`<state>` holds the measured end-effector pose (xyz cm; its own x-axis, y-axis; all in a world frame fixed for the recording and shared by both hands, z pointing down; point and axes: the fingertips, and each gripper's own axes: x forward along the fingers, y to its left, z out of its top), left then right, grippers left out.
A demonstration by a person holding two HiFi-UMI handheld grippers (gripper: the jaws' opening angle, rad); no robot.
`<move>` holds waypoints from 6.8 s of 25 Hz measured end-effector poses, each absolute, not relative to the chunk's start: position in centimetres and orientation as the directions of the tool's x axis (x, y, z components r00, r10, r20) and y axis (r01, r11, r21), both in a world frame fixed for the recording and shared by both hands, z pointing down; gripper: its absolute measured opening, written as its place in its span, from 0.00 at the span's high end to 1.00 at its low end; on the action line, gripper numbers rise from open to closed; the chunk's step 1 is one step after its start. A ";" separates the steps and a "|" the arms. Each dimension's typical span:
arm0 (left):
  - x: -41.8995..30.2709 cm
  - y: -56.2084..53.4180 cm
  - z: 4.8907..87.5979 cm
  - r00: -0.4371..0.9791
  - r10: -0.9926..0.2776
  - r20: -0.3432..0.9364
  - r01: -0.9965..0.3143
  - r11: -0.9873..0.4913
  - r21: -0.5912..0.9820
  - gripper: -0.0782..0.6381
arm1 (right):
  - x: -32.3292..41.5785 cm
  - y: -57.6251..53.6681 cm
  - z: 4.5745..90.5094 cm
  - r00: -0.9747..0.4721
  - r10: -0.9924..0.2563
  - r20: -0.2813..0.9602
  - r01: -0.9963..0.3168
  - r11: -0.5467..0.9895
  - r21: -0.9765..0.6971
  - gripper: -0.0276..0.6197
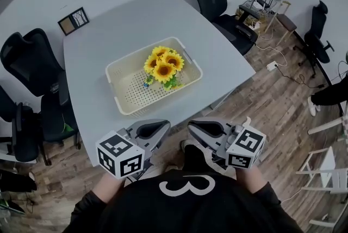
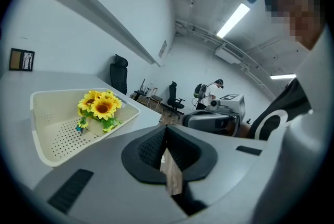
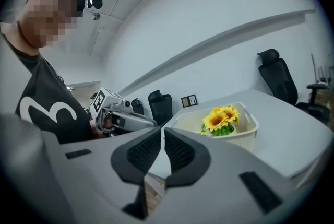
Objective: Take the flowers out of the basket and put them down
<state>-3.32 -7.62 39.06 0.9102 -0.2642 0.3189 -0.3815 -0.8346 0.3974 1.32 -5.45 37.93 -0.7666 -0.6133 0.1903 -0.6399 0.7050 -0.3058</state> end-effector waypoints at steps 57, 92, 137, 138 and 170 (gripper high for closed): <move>-10.4 -25.2 38.5 0.777 -0.586 0.230 -0.615 -0.625 0.481 0.88 | 4.9 -27.7 52.0 -0.358 -0.276 0.892 -0.473 0.877 0.081 0.60; -15.5 -25.0 40.2 0.719 -0.637 0.277 -0.674 -0.542 0.502 0.88 | -3.0 -33.7 55.5 -0.443 -0.345 0.827 -0.583 0.812 0.026 0.36; -18.4 -22.2 39.4 0.657 -0.689 0.305 -0.729 -0.477 0.492 0.88 | -5.9 -36.1 54.5 -0.643 -0.515 0.567 -0.594 0.803 0.055 0.39; -18.5 -22.1 39.3 0.656 -0.690 0.305 -0.730 -0.479 0.487 0.88 | -6.1 -35.9 54.4 -0.653 -0.508 0.562 -0.582 0.811 0.057 0.44; -18.3 -22.0 38.6 0.627 -0.722 0.293 -0.749 -0.455 0.482 0.88 | -6.8 -34.2 52.6 -0.746 -0.435 0.505 -0.474 0.879 0.056 0.73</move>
<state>-18.25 -22.00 38.57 0.6272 -0.7217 0.2929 -0.7487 -0.4552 0.4819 -6.81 -34.20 52.62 -0.7458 -0.4347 0.5047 -0.4742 0.8786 0.0561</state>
